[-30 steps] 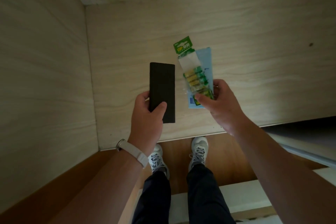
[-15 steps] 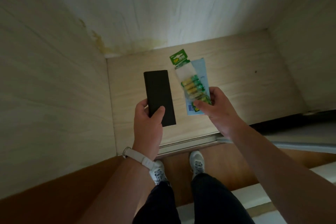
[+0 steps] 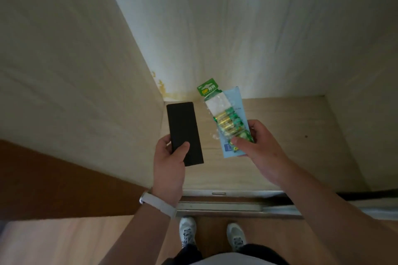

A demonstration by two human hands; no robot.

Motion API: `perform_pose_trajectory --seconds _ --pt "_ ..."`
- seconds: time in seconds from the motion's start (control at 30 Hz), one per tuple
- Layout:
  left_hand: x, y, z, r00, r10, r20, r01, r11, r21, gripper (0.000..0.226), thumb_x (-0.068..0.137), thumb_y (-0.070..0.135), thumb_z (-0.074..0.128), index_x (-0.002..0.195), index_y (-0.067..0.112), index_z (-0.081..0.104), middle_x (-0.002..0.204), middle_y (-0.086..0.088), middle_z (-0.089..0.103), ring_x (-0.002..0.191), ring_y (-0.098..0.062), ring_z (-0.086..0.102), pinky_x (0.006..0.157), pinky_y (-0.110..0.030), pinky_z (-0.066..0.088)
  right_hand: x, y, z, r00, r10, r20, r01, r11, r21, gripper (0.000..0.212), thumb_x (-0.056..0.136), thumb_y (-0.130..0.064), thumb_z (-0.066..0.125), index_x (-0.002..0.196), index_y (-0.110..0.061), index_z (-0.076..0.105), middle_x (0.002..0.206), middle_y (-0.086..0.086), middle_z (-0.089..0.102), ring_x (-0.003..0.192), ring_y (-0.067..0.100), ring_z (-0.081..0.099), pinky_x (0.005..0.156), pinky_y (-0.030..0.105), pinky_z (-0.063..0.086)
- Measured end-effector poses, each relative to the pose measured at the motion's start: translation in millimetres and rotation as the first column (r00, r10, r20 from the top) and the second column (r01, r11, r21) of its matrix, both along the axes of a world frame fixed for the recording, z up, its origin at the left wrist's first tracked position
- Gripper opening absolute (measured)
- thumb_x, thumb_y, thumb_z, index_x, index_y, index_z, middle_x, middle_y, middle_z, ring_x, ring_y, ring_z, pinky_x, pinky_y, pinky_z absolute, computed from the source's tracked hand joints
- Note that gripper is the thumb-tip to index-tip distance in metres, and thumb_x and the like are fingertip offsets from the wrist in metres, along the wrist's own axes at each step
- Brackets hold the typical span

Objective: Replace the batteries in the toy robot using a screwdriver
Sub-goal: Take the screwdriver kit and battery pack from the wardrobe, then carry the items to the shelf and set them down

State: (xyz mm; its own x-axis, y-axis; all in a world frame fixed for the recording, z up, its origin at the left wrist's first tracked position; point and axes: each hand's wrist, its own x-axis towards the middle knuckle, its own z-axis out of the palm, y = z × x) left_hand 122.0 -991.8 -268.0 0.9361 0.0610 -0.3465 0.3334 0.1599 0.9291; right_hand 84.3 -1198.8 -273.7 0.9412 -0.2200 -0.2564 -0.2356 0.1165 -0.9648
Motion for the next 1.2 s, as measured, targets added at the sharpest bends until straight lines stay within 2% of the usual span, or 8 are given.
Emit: perform_pose_trajectory --seconds 0.07,0.23,0.5,0.63,0.77,0.97,1.07,1.2 --pt "-12 -2 14 0.998 0.058 -0.002 -0.059 0.998 -0.030 0.026 0.093 0.001 0.064 0.116 0.012 0.059 0.098 -0.006 0.076 0.086 -0.023 0.074 0.075 -0.042 0.061 -2 -1 11 0.998 0.057 0.023 -0.056 0.998 -0.009 0.036 0.075 -0.023 0.077 0.105 -0.023 0.057 0.094 -0.011 0.075 0.087 0.013 0.074 0.064 0.027 0.056" --pt "-45 7 43 0.988 0.149 0.031 -0.146 0.985 -0.090 0.020 0.093 0.002 0.062 0.109 0.015 0.060 0.085 -0.001 0.078 0.077 -0.019 0.075 0.060 -0.027 0.059 -2 9 39 0.974 0.205 0.094 -0.204 0.979 -0.025 0.027 0.087 -0.003 0.071 0.106 -0.017 0.058 0.089 -0.012 0.076 0.081 0.012 0.074 0.059 0.026 0.058" --pt "-103 50 78 0.922 0.350 0.164 -0.334 0.935 -0.122 0.031 0.072 0.020 0.076 0.101 0.029 0.070 0.100 -0.005 0.076 0.086 -0.027 0.076 0.065 -0.033 0.060 -13 59 85 0.858 0.469 0.212 -0.481 0.877 0.007 0.040 0.072 -0.025 0.073 0.109 -0.019 0.058 0.091 -0.014 0.075 0.081 0.008 0.074 0.059 0.017 0.054" --pt "-140 81 87 0.883 0.423 0.202 -0.401 0.905 -0.141 0.033 0.071 0.021 0.078 0.102 0.028 0.071 0.107 -0.009 0.074 0.089 -0.028 0.075 0.066 -0.032 0.060 -23 94 95 0.773 0.581 0.256 -0.611 0.789 0.054 0.038 0.072 -0.021 0.071 0.108 -0.018 0.059 0.089 -0.010 0.076 0.078 0.009 0.074 0.059 0.017 0.054" --pt "-176 107 93 0.794 0.552 0.254 -0.541 0.833 -0.118 0.029 0.067 0.023 0.078 0.094 0.031 0.073 0.103 -0.010 0.075 0.087 -0.027 0.074 0.065 -0.030 0.059 -34 134 97 0.673 0.686 0.277 -0.722 0.691 0.045 0.047 0.064 -0.037 0.075 0.106 -0.025 0.060 0.094 -0.006 0.076 0.085 0.014 0.075 0.065 0.020 0.056" --pt "-217 156 93 0.640 0.728 0.245 -0.723 0.679 -0.130 0.035 0.070 0.017 0.069 0.105 0.017 0.066 0.098 -0.012 0.075 0.082 -0.025 0.071 0.061 -0.030 0.056 -41 216 97 0.516 0.804 0.296 -0.855 0.507 0.112 0.039 0.066 -0.033 0.080 0.102 -0.032 0.066 0.105 0.005 0.075 0.095 0.026 0.073 0.074 0.033 0.058" --pt "-226 188 90 0.557 0.794 0.242 -0.791 0.597 -0.137 0.034 0.071 0.015 0.068 0.104 0.015 0.064 0.095 -0.010 0.076 0.082 -0.023 0.069 0.063 -0.031 0.054 -40 263 99 0.462 0.840 0.285 -0.887 0.437 0.150 0.048 0.065 -0.038 0.087 0.107 -0.032 0.066 0.111 0.008 0.073 0.103 0.031 0.071 0.081 0.040 0.057" --pt "-237 236 80 0.471 0.849 0.240 -0.847 0.511 -0.148 0.024 0.088 -0.001 0.063 0.107 0.014 0.062 0.094 -0.008 0.075 0.083 -0.023 0.068 0.067 -0.033 0.053 -38 326 98 0.379 0.891 0.250 -0.925 0.353 0.143 0.058 0.060 -0.050 0.089 0.110 -0.035 0.065 0.111 0.006 0.073 0.104 0.030 0.071 0.082 0.039 0.056"
